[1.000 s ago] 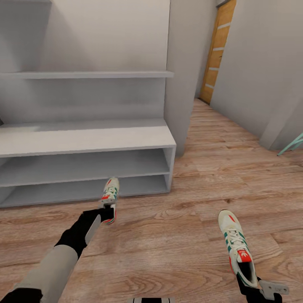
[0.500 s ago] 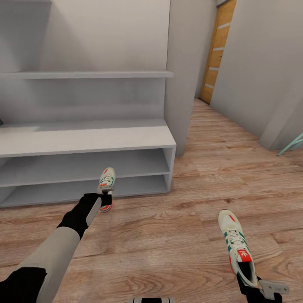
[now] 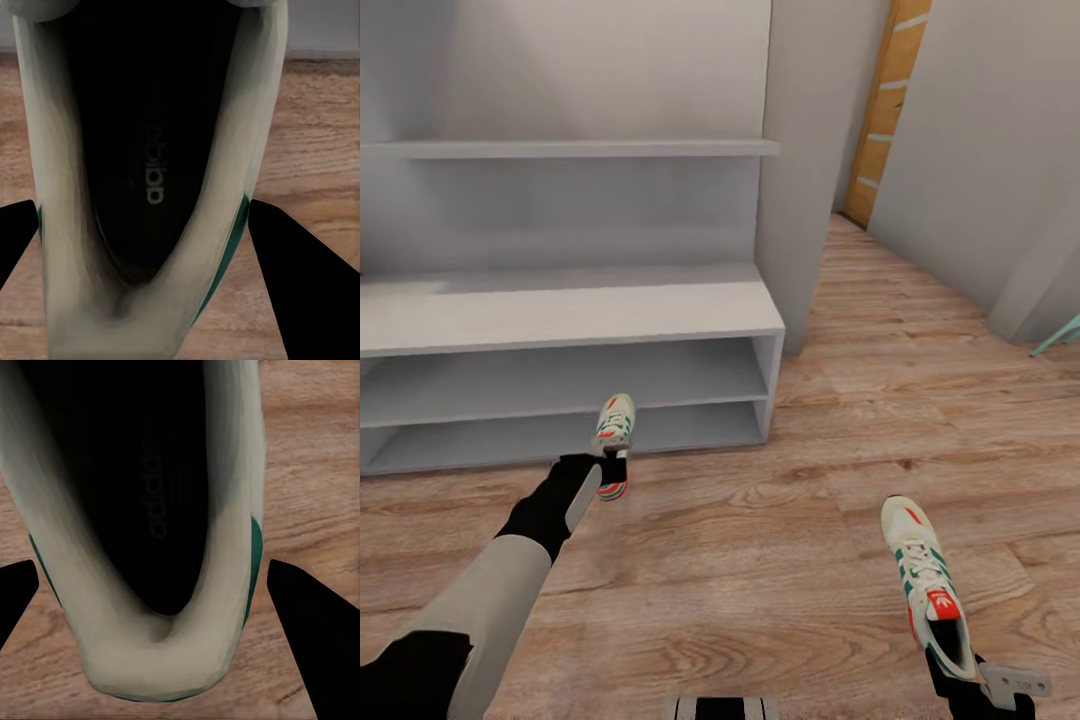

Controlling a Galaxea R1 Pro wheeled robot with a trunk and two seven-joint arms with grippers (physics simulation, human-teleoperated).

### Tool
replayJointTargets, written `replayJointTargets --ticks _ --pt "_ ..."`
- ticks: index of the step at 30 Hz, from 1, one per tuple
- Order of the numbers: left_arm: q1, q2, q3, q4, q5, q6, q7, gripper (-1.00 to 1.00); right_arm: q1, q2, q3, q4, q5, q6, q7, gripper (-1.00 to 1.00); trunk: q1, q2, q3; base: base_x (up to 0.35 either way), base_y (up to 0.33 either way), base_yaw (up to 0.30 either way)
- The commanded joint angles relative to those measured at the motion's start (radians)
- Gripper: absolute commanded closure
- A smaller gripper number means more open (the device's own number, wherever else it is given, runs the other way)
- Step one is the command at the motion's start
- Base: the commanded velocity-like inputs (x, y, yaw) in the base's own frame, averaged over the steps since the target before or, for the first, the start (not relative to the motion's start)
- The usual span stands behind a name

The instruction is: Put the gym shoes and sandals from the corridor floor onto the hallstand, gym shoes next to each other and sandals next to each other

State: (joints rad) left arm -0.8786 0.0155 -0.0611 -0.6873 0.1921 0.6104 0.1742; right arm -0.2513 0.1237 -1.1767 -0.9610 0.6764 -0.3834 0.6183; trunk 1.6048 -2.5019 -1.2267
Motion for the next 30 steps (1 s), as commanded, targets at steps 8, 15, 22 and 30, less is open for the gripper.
replayJointTargets --ticks 8,15,22,30 --pt "-0.025 0.001 -0.017 -0.004 0.010 0.061 0.003 1.00 -0.002 0.002 -0.006 -0.005 0.007 -0.006 0.005 1.00 0.001 -0.001 -0.019 0.000 0.000 0.033" --pt "-0.020 0.002 -0.060 -0.006 0.010 0.066 0.002 1.00 -0.002 0.002 -0.006 -0.006 0.006 -0.007 0.005 1.00 0.001 -0.001 -0.019 0.054 0.000 0.003" --pt "-0.016 0.006 -0.073 -0.004 0.008 0.064 0.012 1.00 -0.002 0.001 -0.006 -0.007 0.006 -0.008 0.006 1.00 0.001 -0.001 -0.019 0.294 0.000 0.000" --pt "-0.016 0.012 -0.070 -0.002 0.006 0.059 0.018 1.00 -0.002 -0.001 -0.009 -0.007 0.006 -0.008 0.005 1.00 0.001 -0.001 -0.019 0.330 0.045 0.000"
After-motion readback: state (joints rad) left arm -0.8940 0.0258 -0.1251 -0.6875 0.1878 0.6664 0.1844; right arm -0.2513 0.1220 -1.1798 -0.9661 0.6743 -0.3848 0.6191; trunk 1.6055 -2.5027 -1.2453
